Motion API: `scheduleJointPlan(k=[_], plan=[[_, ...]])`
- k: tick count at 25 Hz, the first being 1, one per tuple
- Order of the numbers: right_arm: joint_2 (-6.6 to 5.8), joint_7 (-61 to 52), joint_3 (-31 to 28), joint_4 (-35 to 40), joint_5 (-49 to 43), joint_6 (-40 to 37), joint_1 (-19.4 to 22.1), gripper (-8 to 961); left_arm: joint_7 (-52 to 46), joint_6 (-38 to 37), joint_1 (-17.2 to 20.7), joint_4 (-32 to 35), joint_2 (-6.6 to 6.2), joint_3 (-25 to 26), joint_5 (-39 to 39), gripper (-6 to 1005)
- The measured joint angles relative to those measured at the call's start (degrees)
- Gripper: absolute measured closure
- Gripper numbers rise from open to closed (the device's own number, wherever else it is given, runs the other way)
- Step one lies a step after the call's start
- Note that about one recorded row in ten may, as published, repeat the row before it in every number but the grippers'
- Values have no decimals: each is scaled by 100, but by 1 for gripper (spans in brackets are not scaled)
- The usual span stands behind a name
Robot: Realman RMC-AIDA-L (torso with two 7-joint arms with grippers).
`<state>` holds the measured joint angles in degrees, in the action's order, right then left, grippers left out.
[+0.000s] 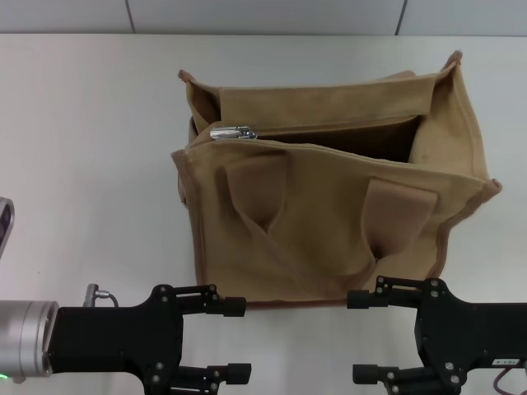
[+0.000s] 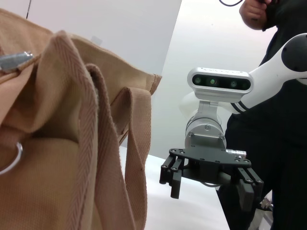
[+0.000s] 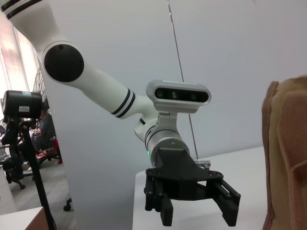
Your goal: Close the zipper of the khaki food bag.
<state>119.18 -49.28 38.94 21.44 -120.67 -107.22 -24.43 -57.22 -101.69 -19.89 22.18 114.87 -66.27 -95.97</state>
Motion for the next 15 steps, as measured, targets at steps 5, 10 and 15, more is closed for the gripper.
scheduleJointPlan(k=[5,10,15], plan=[[0,-2,0,0,0,-13,13,169,0,0,2,0,0,0,-2,232],[0,-3,0,0,0,-43,25,169,0,0,8,-3,0,2,-1,233],[0,-3,0,0,0,-45,28,169,2,-1,13,-4,0,10,-1,233]])
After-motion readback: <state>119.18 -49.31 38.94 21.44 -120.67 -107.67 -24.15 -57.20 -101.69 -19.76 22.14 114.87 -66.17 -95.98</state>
